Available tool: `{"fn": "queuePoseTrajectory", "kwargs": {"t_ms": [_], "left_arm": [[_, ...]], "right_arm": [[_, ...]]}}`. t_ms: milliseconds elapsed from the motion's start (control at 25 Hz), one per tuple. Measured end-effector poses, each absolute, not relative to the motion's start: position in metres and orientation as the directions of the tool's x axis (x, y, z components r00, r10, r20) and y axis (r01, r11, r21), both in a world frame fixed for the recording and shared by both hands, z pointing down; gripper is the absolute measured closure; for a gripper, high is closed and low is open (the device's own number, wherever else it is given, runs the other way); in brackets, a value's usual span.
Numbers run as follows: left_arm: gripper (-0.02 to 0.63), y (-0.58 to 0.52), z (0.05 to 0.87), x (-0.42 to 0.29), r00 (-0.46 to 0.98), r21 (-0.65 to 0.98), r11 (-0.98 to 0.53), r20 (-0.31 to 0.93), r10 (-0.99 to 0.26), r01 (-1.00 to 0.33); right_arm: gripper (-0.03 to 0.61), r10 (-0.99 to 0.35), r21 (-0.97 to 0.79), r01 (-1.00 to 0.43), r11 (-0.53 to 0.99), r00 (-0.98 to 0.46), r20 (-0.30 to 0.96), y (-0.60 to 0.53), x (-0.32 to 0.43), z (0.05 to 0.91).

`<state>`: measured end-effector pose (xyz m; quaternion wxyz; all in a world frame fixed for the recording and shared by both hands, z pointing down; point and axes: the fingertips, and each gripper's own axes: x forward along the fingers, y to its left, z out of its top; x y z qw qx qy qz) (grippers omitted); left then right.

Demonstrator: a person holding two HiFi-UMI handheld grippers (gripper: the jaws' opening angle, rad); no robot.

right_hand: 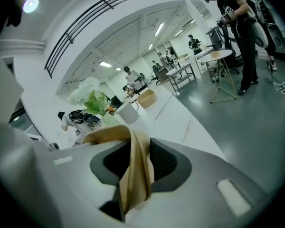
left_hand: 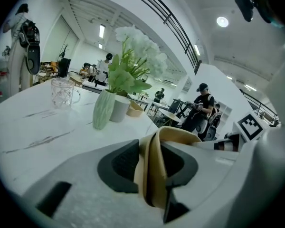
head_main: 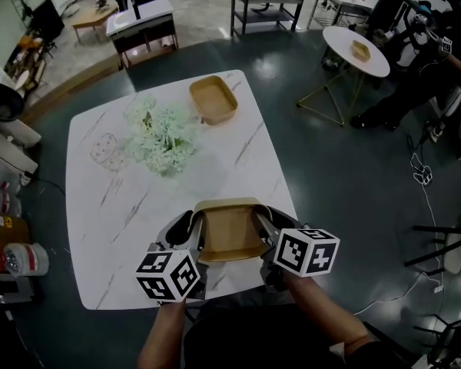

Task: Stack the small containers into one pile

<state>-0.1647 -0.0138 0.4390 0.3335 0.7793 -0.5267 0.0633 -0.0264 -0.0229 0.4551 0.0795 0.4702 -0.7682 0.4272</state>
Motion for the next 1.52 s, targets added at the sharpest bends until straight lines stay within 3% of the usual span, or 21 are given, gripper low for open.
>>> {"fn": "queuePoseTrajectory", "kwargs": {"t_ms": [760, 1160, 1520], "left_arm": [[0.531, -0.025, 0.438, 0.079, 0.367, 0.451, -0.131, 0.487, -0.793, -0.883], [0.534, -0.045, 0.440, 0.101, 0.377, 0.474, -0.120, 0.496, -0.782, -0.873], [0.534, -0.087, 0.445, 0.075, 0.333, 0.537, -0.035, 0.469, -0.818, -0.843]], "right_arm": [[0.482, -0.630, -0.583, -0.770, 0.259, -0.592, 0.502, -0.054, 0.217, 0.443], [0.483, -0.638, -0.608, -0.759, 0.235, -0.592, 0.492, -0.071, 0.241, 0.445], [0.485, -0.611, -0.583, -0.754, 0.302, -0.623, 0.488, -0.128, 0.213, 0.444]]}}
